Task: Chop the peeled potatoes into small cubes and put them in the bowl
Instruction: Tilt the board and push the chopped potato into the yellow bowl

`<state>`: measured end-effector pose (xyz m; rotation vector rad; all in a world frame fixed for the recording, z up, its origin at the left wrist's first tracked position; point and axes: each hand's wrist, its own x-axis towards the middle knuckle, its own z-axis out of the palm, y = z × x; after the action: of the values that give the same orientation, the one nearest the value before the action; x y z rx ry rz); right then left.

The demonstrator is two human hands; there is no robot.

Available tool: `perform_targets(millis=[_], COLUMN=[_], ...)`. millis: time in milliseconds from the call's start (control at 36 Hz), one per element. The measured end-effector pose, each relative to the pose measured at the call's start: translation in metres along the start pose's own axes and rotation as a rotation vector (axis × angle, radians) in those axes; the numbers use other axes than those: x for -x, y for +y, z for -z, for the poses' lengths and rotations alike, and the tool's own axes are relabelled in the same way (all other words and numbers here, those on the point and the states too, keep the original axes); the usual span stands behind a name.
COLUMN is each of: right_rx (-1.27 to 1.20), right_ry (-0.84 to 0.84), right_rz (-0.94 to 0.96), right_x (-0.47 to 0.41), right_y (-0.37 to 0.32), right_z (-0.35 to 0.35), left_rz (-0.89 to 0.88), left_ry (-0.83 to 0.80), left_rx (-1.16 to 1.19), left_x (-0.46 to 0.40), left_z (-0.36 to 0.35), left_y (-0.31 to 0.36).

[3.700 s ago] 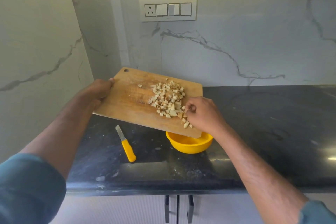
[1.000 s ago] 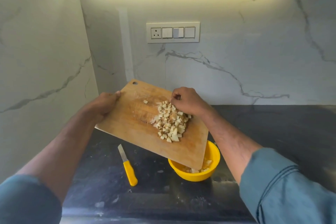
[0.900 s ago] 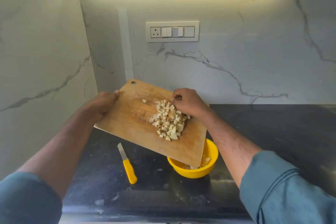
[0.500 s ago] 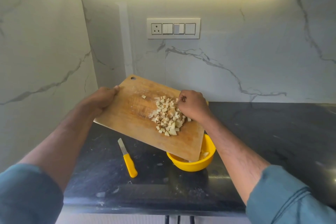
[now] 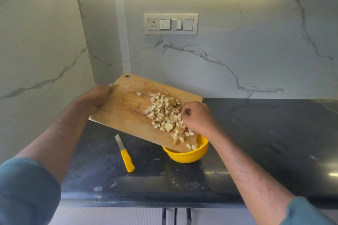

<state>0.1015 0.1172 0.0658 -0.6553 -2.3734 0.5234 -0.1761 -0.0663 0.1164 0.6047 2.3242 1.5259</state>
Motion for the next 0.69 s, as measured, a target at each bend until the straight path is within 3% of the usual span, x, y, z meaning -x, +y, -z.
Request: perform_targets(millis=[222,417,694], right_rx=[0.047,-0.020,-0.009], right_ry=[-0.100,0.195,-0.012], right_rz=[0.033,0.045,0.117], right_x=[0.029,0.022,0.033], right_y=[0.000,-0.006,-0.016], right_z=[0.006,0.010,-0.002], left_rz=[0.010,0.006,-0.002], left_ry=[0.022,0.020,0.025], left_rx=[0.001,0.001,-0.004], left_x=[-0.001,-0.003,-0.006], left_z=[-0.002,-0.002,0.000], left_y=[0.000,0.004,0.007])
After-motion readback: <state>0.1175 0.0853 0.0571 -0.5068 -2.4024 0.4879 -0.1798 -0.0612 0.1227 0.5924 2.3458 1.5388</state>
